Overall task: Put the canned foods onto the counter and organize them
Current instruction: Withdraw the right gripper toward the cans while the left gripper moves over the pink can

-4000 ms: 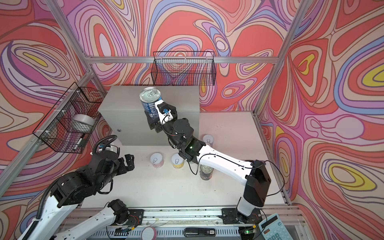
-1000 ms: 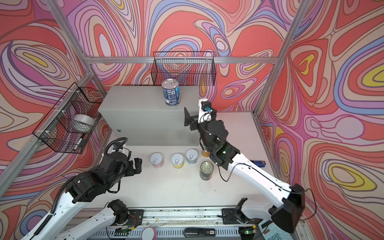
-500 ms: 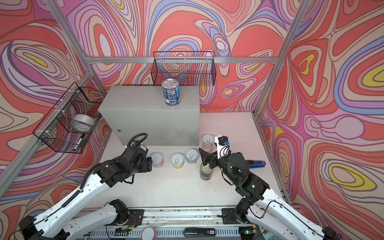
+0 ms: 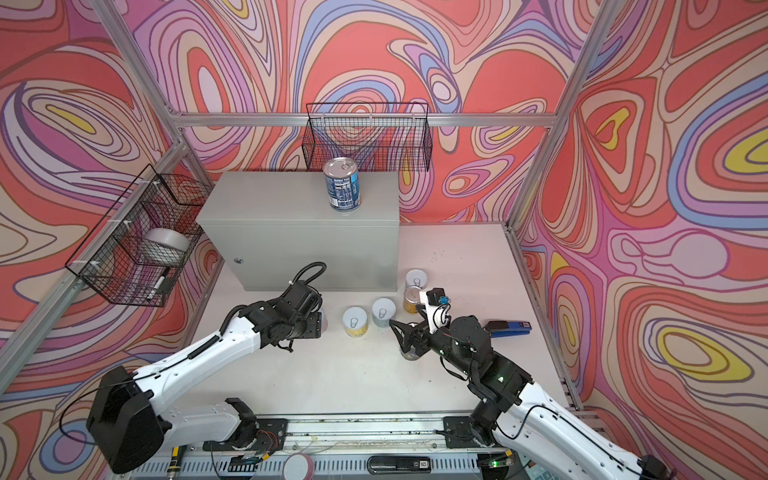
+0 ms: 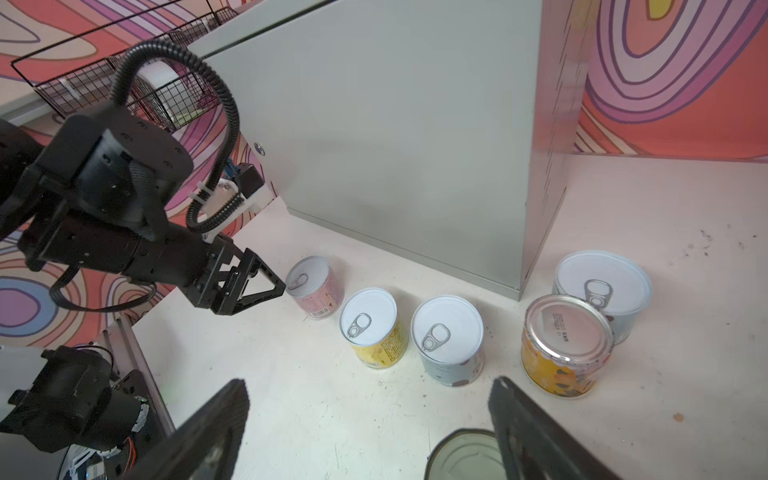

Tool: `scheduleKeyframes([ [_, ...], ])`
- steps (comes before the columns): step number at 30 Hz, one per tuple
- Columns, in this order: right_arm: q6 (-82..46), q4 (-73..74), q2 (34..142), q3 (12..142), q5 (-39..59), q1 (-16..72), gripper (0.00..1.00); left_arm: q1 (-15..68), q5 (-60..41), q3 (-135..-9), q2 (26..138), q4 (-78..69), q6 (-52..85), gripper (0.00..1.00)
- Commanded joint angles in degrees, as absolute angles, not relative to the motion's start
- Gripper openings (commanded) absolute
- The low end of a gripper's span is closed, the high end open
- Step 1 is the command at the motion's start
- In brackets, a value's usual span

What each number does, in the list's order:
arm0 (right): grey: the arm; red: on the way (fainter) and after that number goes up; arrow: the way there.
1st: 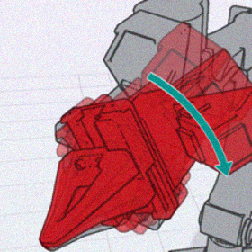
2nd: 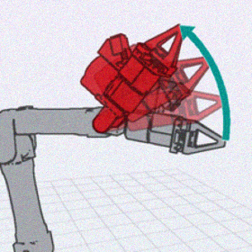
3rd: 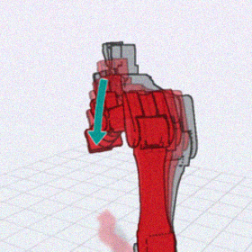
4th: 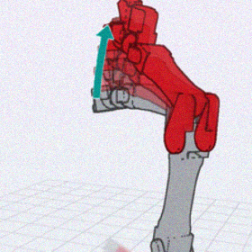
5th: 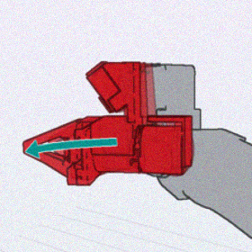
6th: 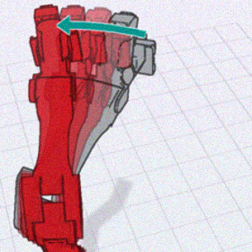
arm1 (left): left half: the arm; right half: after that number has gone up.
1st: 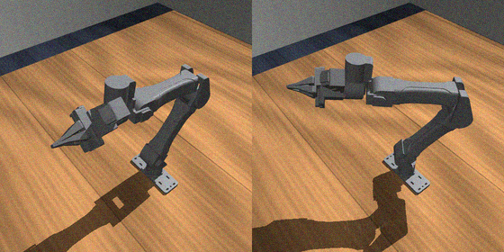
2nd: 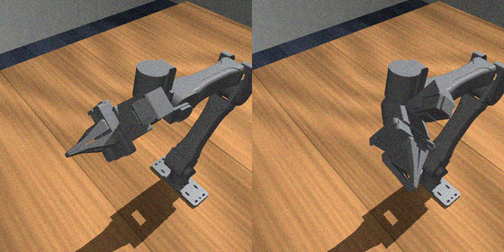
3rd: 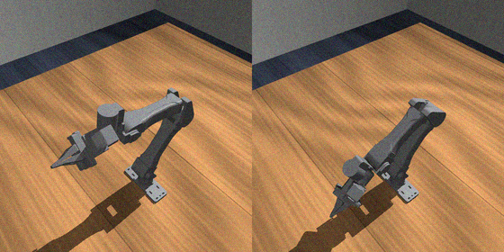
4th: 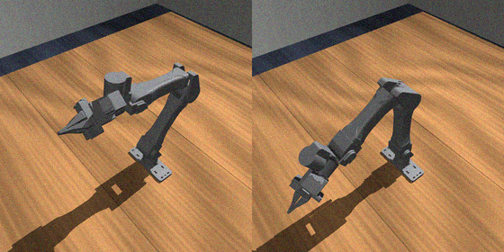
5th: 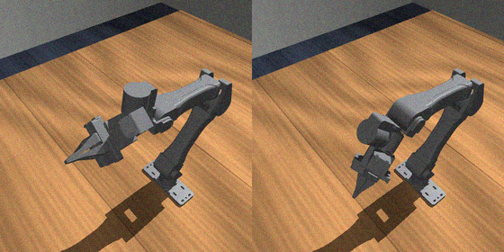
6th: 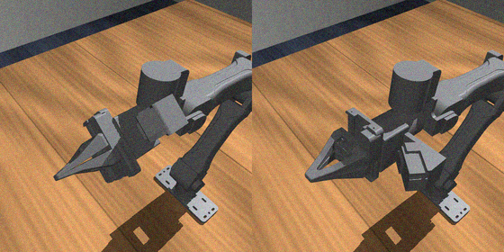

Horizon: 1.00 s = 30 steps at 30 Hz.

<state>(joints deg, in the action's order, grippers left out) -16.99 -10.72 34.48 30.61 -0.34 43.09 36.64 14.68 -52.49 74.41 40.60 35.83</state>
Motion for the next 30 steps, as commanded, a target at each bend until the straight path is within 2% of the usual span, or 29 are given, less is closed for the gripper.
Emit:
scheduleKeyframes([
  [1,-18.25,-9.80,32.93,28.85,0.33,42.98,0.93,36.06,16.94,-55.37,77.14,39.78,36.59,0.76],
  [6,-18.98,-10.18,31.22,27.64,0.18,42.98,0.93,34.80,15.60,-57.83,81.43,39.33,35.32,0.79],
  [12,-18.57,-11.85,30.93,27.60,-1.52,42.98,0.93,32.59,11.04,-61.04,86.65,40.03,33.75,0.77],
  [26,-16.97,-12.37,31.24,27.49,-1.22,42.98,0.93,32.34,12.54,-64.64,91.86,42.09,32.24,0.73],
  [30,-16.70,-12.79,31.41,27.34,-1.49,42.98,0.93,32.34,14.93,-64.44,91.25,43.87,31.69,0.78],
])
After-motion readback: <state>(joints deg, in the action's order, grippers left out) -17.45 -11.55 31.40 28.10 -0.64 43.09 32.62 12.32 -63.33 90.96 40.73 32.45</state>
